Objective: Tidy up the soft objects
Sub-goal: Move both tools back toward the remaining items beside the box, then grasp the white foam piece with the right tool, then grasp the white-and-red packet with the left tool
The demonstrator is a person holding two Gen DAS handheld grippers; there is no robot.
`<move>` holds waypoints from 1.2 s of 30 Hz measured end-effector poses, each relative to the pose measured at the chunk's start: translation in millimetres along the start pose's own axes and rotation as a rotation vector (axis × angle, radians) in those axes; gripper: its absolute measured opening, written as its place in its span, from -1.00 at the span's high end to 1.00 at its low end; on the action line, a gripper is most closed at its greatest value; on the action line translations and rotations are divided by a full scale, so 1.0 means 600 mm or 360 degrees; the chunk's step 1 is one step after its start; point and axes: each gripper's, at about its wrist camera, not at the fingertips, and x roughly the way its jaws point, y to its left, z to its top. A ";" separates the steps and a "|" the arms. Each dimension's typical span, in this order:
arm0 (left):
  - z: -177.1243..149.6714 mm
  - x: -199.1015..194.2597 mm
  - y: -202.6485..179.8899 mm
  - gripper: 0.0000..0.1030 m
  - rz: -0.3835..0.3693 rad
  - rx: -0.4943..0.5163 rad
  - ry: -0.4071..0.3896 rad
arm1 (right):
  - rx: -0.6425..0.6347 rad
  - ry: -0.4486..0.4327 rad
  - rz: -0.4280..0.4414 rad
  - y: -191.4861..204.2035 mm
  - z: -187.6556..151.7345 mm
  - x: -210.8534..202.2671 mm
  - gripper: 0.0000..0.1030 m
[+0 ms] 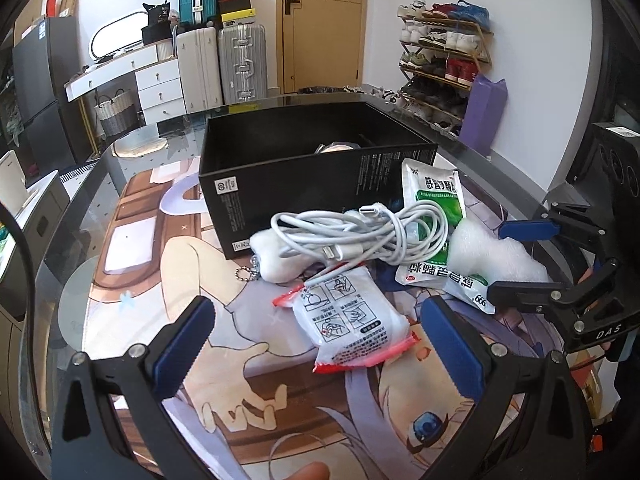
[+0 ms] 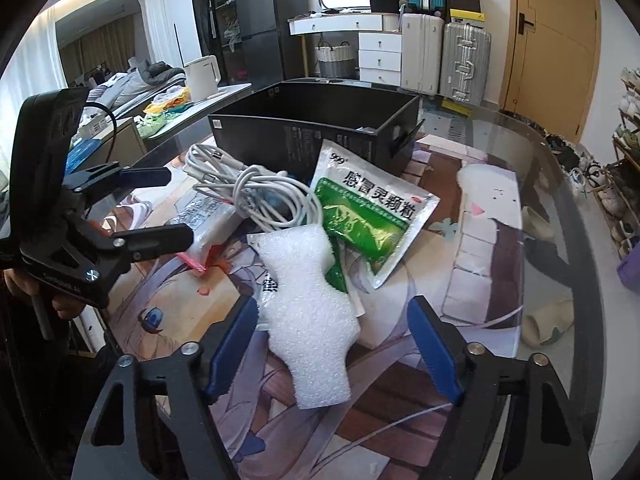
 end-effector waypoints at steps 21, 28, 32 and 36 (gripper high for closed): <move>-0.001 0.026 -0.008 -1.00 -0.0005 -0.0028 0.0109 | -0.0009 -0.0167 0.0036 0.007 0.013 -0.033 0.20; -0.007 0.037 -0.005 -1.00 0.0015 -0.0078 0.0159 | -0.0011 -0.0173 0.0039 0.010 0.014 -0.034 0.20; -0.010 0.037 -0.004 -1.00 0.0008 -0.0081 0.0168 | -0.0013 -0.0175 0.0042 0.011 0.012 -0.034 0.20; -0.012 0.036 -0.003 -0.87 -0.0014 -0.0089 0.0160 | -0.0023 -0.0169 0.0039 0.015 0.013 -0.033 0.20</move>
